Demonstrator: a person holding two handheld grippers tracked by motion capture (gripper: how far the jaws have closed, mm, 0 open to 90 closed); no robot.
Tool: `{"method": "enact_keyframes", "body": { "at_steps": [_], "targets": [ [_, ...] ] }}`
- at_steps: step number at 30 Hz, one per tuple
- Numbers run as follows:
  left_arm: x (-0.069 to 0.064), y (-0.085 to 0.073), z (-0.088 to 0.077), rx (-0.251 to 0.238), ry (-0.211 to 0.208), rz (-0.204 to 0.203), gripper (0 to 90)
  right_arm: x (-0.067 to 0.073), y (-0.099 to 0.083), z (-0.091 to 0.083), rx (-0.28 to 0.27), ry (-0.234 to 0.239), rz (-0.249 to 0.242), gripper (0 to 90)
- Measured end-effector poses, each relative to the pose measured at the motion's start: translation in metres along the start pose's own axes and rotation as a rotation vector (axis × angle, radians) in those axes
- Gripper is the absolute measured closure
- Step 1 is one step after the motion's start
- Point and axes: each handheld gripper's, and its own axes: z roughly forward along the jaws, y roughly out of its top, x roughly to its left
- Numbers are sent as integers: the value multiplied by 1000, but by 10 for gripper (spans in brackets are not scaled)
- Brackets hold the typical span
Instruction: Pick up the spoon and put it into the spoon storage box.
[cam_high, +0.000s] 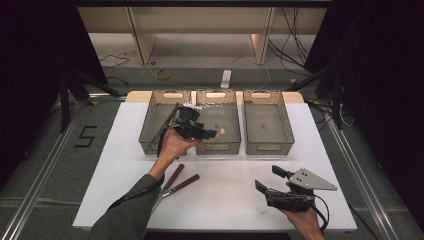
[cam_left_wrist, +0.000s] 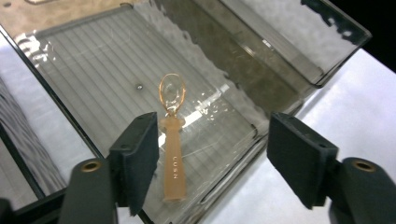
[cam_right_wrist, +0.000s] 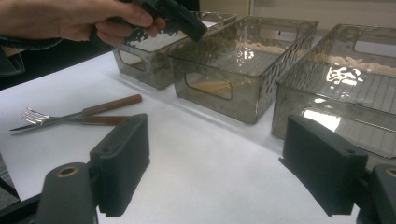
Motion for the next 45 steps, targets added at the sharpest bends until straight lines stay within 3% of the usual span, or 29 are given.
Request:
{"method": "enact_keyframes", "body": {
  "at_steps": [8, 17, 25, 31, 35, 45],
  "targets": [
    [-6, -2, -15, 14, -11, 9, 261, 0, 0, -1, -1, -1, 1, 234],
    [-9, -12, -35, 66, 13, 24, 216, 1, 1, -1, -8, 2, -2, 235],
    [-10, -19, -51, 84, 19, 14, 195, 0, 1, -1, -8, -4, -2, 235],
    [-9, -26, -56, 84, 31, 6, 190, 1, 0, -1, -2, -1, -2, 235],
    [-3, -32, -58, 93, 45, -22, 189, 1, 0, -1, -1, 0, -3, 235],
    [1, -43, -66, 114, 76, -11, 177, 1, 1, -1, -2, -1, -2, 235]
  ]
}}
